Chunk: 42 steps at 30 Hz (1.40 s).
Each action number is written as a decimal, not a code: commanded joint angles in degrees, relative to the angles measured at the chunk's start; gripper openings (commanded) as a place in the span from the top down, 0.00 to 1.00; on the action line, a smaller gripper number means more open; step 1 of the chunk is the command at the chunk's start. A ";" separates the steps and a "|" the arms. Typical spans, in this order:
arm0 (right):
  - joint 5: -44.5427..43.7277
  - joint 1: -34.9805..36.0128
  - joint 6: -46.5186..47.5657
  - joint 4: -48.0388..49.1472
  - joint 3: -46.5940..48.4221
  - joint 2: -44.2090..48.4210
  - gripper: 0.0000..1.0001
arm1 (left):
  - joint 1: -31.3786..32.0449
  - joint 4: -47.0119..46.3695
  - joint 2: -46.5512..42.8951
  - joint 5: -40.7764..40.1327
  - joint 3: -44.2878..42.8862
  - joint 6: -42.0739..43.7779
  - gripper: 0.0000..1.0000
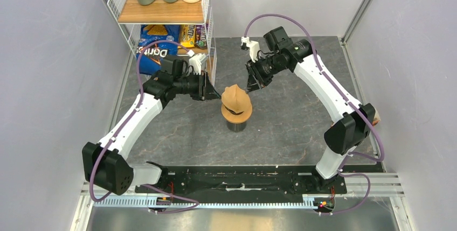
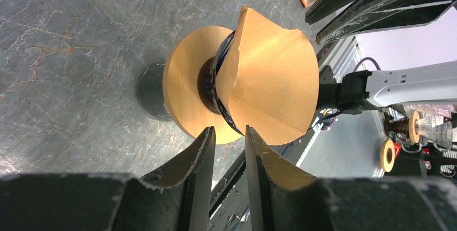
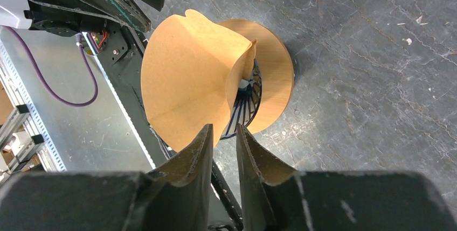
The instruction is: Place the coffee filter in the dripper
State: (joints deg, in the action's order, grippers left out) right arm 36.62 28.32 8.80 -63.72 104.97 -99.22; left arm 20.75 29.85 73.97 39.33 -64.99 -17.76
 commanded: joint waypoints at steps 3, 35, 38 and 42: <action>0.73 -0.01 0.28 0.98 -0.52 -0.87 0.72 | 0.56 -1.90 0.05 -0.20 -1.70 -0.87 0.66; -1.34 0.07 1.11 2.58 -4.01 -1.11 1.00 | 2.01 -4.01 2.53 0.04 -0.23 -2.01 0.86; -1.59 0.07 0.65 3.53 -4.69 -0.57 1.00 | 2.42 -4.01 2.19 0.04 0.02 -1.87 0.89; -2.55 0.20 0.60 4.86 -5.93 0.26 1.00 | 2.88 -3.72 1.78 -0.22 0.64 -1.05 0.91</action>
State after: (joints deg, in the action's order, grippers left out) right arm 35.27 28.34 9.23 -61.54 99.79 -100.49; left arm 22.98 28.12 76.34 39.13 -64.84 -18.35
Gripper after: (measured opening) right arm 0.007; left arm 0.100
